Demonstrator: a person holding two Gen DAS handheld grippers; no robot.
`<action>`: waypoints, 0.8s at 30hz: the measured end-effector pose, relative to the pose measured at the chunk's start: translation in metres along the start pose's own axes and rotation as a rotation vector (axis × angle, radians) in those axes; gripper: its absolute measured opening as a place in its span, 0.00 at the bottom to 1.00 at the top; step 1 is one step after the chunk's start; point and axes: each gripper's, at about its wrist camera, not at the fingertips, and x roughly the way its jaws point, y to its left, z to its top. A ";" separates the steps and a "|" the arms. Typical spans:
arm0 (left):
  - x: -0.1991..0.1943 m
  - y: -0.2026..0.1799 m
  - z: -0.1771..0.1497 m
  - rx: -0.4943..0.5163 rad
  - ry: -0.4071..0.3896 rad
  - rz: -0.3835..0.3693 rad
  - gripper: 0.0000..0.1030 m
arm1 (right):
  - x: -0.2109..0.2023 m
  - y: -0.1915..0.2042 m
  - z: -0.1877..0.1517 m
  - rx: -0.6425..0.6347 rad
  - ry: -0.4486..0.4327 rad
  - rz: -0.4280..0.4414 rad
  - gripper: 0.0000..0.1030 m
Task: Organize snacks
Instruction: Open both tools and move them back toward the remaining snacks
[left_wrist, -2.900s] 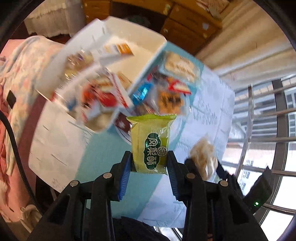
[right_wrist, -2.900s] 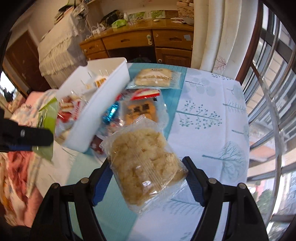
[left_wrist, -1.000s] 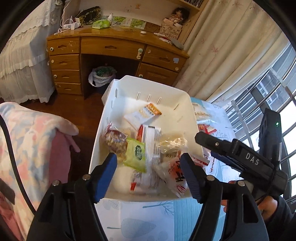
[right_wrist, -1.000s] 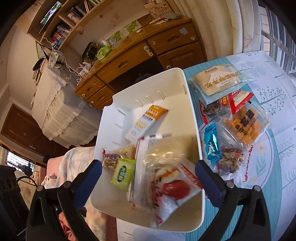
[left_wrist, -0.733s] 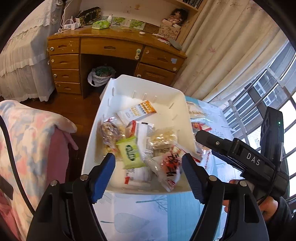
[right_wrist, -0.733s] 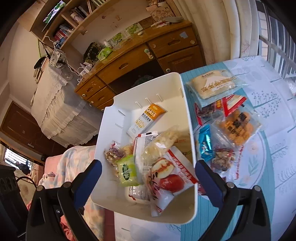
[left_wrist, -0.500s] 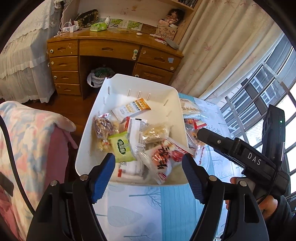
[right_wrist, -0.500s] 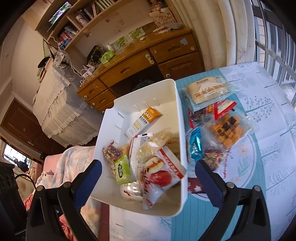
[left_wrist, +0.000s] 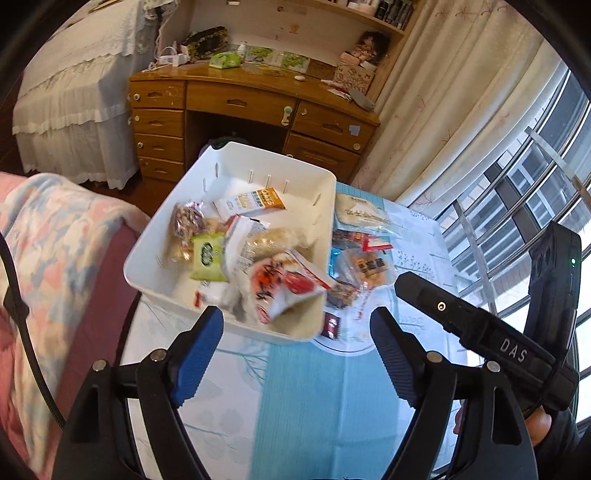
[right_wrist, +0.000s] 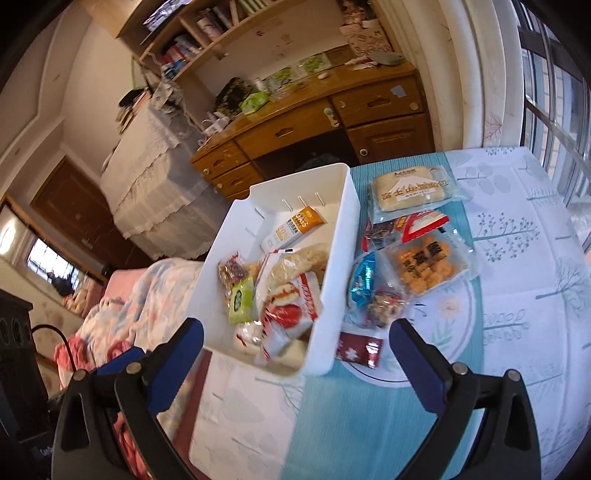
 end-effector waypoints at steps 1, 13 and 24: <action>-0.001 -0.006 -0.005 -0.007 -0.001 0.001 0.79 | -0.004 -0.003 -0.001 -0.010 0.002 0.000 0.98; -0.003 -0.062 -0.052 -0.119 -0.010 0.050 0.82 | -0.052 -0.051 -0.001 -0.119 -0.033 -0.044 0.98; 0.041 -0.083 -0.063 -0.170 0.137 0.079 0.83 | -0.057 -0.088 -0.003 -0.151 0.006 -0.119 0.98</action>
